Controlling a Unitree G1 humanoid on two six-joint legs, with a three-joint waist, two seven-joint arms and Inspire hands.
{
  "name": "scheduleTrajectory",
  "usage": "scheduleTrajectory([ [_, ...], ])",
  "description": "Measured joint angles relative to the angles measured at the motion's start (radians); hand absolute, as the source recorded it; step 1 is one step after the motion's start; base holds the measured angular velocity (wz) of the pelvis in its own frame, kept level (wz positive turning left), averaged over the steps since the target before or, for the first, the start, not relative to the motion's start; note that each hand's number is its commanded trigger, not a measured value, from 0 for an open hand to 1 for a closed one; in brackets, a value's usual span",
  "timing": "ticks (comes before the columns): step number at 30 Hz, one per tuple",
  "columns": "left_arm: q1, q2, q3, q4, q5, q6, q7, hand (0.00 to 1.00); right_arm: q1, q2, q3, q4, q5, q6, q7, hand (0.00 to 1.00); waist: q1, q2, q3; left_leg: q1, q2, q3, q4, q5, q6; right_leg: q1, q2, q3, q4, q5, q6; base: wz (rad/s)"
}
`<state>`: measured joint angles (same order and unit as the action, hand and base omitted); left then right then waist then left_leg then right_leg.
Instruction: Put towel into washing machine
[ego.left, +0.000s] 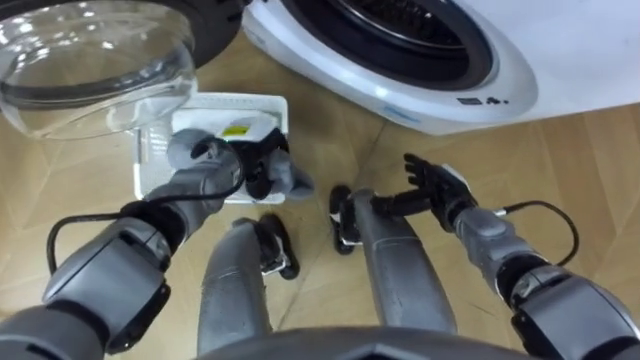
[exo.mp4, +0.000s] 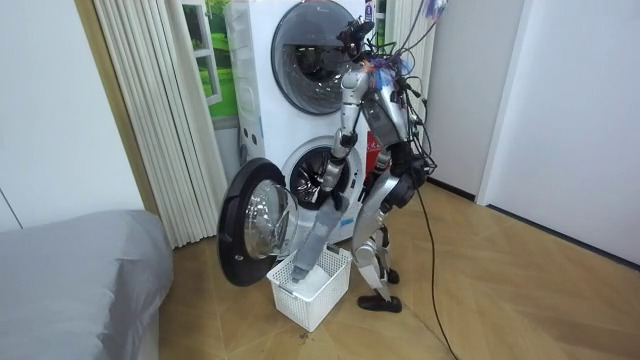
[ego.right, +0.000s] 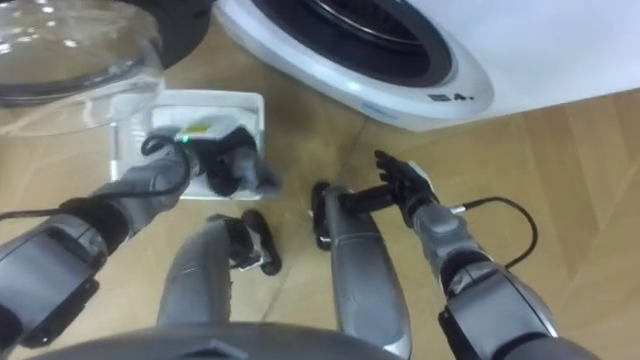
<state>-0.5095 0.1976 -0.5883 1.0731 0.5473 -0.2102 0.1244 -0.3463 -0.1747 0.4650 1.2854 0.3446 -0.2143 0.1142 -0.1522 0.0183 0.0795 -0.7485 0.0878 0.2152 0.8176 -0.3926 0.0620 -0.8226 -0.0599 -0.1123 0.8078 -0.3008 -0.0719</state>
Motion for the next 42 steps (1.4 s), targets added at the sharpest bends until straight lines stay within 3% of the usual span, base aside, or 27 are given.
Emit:
scheduleTrajectory([
  [4,0.008,-0.033,0.029,-0.073,-0.127,-0.003,0.003,1.00,-0.004,0.004,-0.025,-0.015,-0.061,0.021,-0.008,0.00,0.022,-0.001,-0.0002,0.012,-0.017,0.001,-0.024,0.014,0.005,0.006,-0.014,0.003,-0.005,0.003,0.005,0.08],
  [6,0.022,-0.044,0.033,-0.088,-0.187,-0.022,0.000,1.00,-0.010,0.012,-0.025,-0.015,-0.080,0.021,-0.002,0.00,0.023,-0.003,0.0004,0.017,-0.018,0.000,-0.026,0.015,0.005,0.013,-0.017,-0.001,-0.006,0.003,0.005,0.04],
  [12,0.083,-0.076,0.036,-0.169,-0.304,-0.034,-0.092,1.00,-0.008,0.032,-0.038,-0.014,-0.125,0.021,0.007,0.00,0.024,-0.007,0.0001,0.048,-0.015,-0.001,-0.035,0.016,0.004,0.050,-0.012,-0.003,-0.028,0.006,0.010,0.01],
  [17,0.089,-0.081,0.031,-0.245,-0.429,-0.034,-0.160,1.00,0.002,0.041,-0.036,-0.015,-0.124,0.021,0.008,0.00,0.022,-0.026,-0.0033,0.046,-0.015,-0.003,-0.035,0.017,0.005,0.051,-0.010,-0.003,-0.031,0.008,0.012,0.00],
  [28,0.097,-0.112,0.015,-0.292,-0.964,-0.037,-0.382,1.00,0.029,0.066,-0.040,-0.042,-0.163,0.024,0.011,0.00,0.026,-0.042,-0.0128,0.066,-0.009,-0.022,-0.038,0.017,0.006,0.094,-0.003,-0.023,-0.065,0.021,0.015,0.03],
  [32,0.131,-0.114,0.017,-0.292,-1.064,-0.036,-0.423,1.00,0.036,0.071,-0.058,-0.043,-0.162,0.031,0.010,0.00,0.028,-0.042,-0.0140,0.096,-0.007,-0.022,-0.057,0.019,0.008,0.124,0.005,-0.021,-0.091,0.031,0.018,-0.06],
  [33,0.142,-0.114,0.016,-0.292,-1.105,-0.035,-0.432,1.00,0.041,0.070,-0.058,-0.046,-0.161,0.032,0.009,0.00,0.034,-0.042,-0.0181,0.099,-0.006,-0.022,-0.065,0.023,0.007,0.128,0.008,-0.021,-0.103,0.038,0.018,-0.05],
  [37,0.156,-0.115,0.039,-0.293,-1.269,-0.015,-0.467,1.00,0.053,0.077,-0.080,-0.054,-0.154,0.032,0.007,0.00,0.071,-0.040,-0.0213,0.098,0.006,-0.024,-0.072,0.027,0.005,0.136,0.021,-0.026,-0.132,0.057,0.015,-0.05],
  [42,0.162,-0.115,0.050,-0.293,-1.414,0.011,-0.484,1.00,0.054,0.087,-0.095,-0.070,-0.162,0.032,0.000,0.00,0.076,-0.036,-0.0276,0.098,0.004,-0.029,-0.074,0.027,0.005,0.140,0.021,-0.030,-0.136,0.057,0.015,0.01],
])
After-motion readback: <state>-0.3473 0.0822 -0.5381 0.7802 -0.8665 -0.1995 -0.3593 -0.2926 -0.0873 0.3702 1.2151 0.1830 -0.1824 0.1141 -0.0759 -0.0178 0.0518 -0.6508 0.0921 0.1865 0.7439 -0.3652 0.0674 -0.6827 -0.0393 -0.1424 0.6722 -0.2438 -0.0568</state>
